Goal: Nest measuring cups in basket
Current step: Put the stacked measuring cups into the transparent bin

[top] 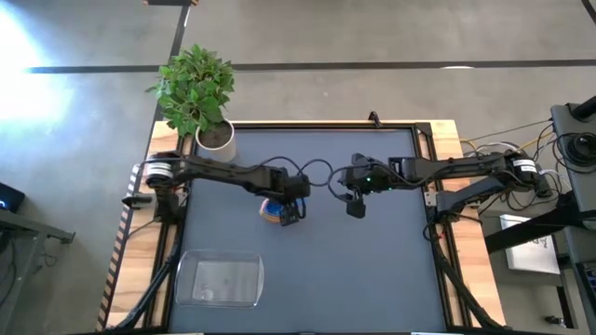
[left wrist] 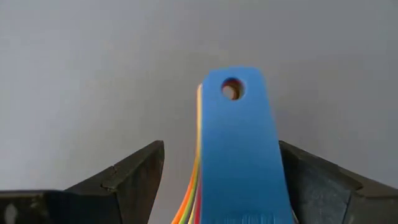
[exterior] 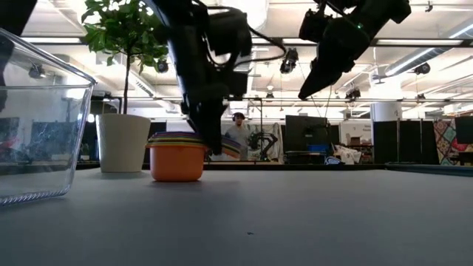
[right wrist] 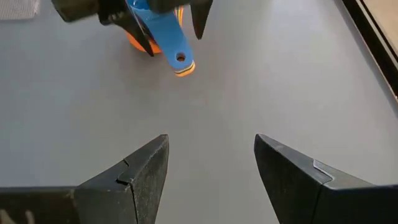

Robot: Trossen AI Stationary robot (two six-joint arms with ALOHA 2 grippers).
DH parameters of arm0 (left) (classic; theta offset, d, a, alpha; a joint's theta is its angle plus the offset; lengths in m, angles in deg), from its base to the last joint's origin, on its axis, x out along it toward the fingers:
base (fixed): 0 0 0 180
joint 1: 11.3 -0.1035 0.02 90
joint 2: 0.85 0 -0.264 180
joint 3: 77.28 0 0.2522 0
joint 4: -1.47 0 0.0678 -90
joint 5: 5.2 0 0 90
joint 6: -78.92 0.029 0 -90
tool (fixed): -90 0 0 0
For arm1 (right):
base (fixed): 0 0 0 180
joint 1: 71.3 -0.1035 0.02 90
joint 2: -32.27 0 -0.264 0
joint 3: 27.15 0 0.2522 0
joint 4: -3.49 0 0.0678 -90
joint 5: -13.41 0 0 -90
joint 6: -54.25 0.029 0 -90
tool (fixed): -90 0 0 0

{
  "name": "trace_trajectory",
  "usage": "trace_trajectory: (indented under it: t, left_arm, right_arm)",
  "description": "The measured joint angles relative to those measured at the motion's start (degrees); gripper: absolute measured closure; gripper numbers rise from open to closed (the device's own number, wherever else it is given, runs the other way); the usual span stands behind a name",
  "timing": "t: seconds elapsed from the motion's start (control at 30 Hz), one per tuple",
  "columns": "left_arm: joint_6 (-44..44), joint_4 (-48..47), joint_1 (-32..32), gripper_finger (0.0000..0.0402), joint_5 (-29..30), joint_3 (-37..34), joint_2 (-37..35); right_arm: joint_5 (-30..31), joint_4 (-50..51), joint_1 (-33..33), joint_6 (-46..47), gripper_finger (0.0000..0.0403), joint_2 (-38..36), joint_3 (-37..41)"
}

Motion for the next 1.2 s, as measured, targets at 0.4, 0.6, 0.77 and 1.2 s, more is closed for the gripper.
trace_trajectory:
  t: [0.4, 0.6, 0.77, 1.2]
  left_arm:
    - [-0.22, -0.35, -0.9, 0.0175, -4.45, -0.35, 2.33]
    - [-0.29, -0.97, -1.08, 0.0258, -6.27, -0.47, 2.33]
    - [0.0, -1.67, -1.11, 0.0261, -7.25, -0.49, 2.31]
    - [-0.25, -10.9, -0.25, 0.0266, -9.44, -0.58, -3.65]
  right_arm:
    - [-0.02, -1.76, 0.0, -0.11, 0.0177, -0.07, 0.02]
    - [-0.02, -2.63, 0.0, -0.3, 0.0177, -0.07, 0.02]
    - [0.0, -2.63, 0.0, -0.44, 0.0177, -0.07, 0.02]
    - [-0.01, -2.7, 0.0, -0.2, 0.0177, -0.07, 0.09]
